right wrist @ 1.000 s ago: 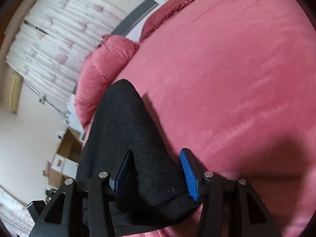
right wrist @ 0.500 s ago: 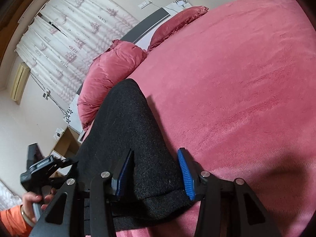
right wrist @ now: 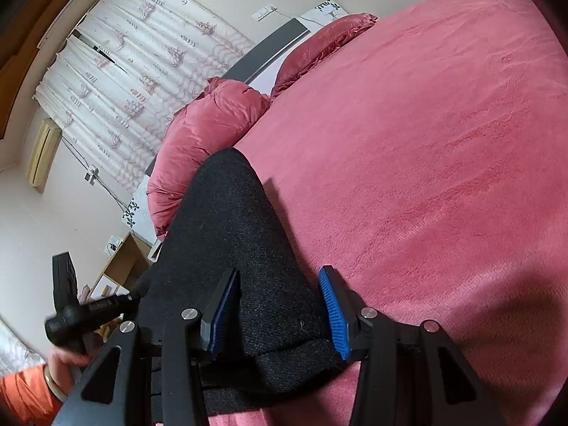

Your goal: Fold large clothes

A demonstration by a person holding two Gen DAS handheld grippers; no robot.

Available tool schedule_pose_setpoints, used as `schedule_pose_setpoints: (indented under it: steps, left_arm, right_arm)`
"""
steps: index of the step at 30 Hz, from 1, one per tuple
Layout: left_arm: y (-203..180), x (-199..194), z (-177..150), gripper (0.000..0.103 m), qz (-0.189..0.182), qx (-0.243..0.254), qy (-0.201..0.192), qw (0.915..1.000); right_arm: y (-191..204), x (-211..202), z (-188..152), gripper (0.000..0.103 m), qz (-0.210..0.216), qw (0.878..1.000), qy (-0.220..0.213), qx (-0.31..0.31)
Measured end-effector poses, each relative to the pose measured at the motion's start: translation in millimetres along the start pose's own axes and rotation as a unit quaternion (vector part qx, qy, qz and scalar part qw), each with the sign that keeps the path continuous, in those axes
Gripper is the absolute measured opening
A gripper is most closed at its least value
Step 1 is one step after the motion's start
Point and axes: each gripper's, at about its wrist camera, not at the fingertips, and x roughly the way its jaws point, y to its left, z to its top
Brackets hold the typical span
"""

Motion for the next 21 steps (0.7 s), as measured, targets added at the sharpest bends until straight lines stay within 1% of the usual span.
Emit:
schedule_pose_setpoints:
  steps: [1,3,4,5,6,7,9,12,14,15,17,19,21]
  left_arm:
    - [-4.0,-1.4,-4.7,0.015,0.012,0.011,-0.004,0.9999]
    - [-8.6,-4.4,-10.3,0.033,0.037,0.026,-0.007,0.9990]
    - [-8.6,-10.1,-13.8,0.039,0.054,0.033,-0.015,0.9979]
    - [-9.9,-11.7,-15.5,0.054,0.065,0.033,-0.018,0.9972]
    - [-5.3,-14.8,-19.3,0.065,0.076,0.028,-0.022,0.9964]
    - [-0.9,-21.8,-24.1,0.068,0.078,0.017,-0.027,0.9964]
    - [2.5,-27.3,-34.3,0.070,0.064,0.003,-0.027,0.9976]
    - [8.0,-36.6,-52.6,0.072,0.066,0.006,-0.001,0.9978]
    - [5.5,-38.6,-62.6,0.073,0.064,0.004,-0.002,0.9980]
    - [2.8,-42.0,-69.7,0.077,0.064,0.004,0.000,0.9979]
    - [-0.7,-46.3,-82.8,0.078,0.066,0.006,0.009,0.9977]
    - [-1.1,-51.7,-88.0,0.078,0.062,0.003,0.006,0.9980]
    - [-1.1,-50.4,-87.2,0.078,0.060,-0.002,0.011,0.9981]
  right_arm:
    - [-0.2,-1.0,1.0,0.047,0.000,1.000,0.000,0.000]
    - [-0.6,-0.8,0.8,0.047,0.001,1.000,0.000,0.002]
    - [-0.6,-0.7,0.6,0.047,0.002,1.000,0.000,0.002]
    - [-0.4,-0.8,0.6,0.047,0.002,1.000,0.000,0.002]
    - [-0.6,-0.6,0.7,0.047,0.002,1.000,0.000,0.003]
    - [-0.6,-0.5,0.8,0.047,0.002,1.000,0.000,0.002]
    - [-0.4,-0.1,0.8,0.047,0.001,1.000,0.000,0.001]
    - [-1.2,0.5,1.9,0.047,-0.001,1.000,0.000,0.000]
    - [-1.2,0.2,2.6,0.047,-0.002,1.000,0.000,-0.001]
    - [0.2,-0.4,2.0,0.047,-0.003,1.000,0.000,-0.001]
    - [0.9,-1.7,1.5,0.047,-0.004,1.000,0.000,-0.001]
    - [0.8,-2.2,1.4,0.047,-0.005,1.000,0.000,-0.001]
    - [2.2,-2.5,1.0,0.047,-0.007,1.000,-0.001,-0.002]
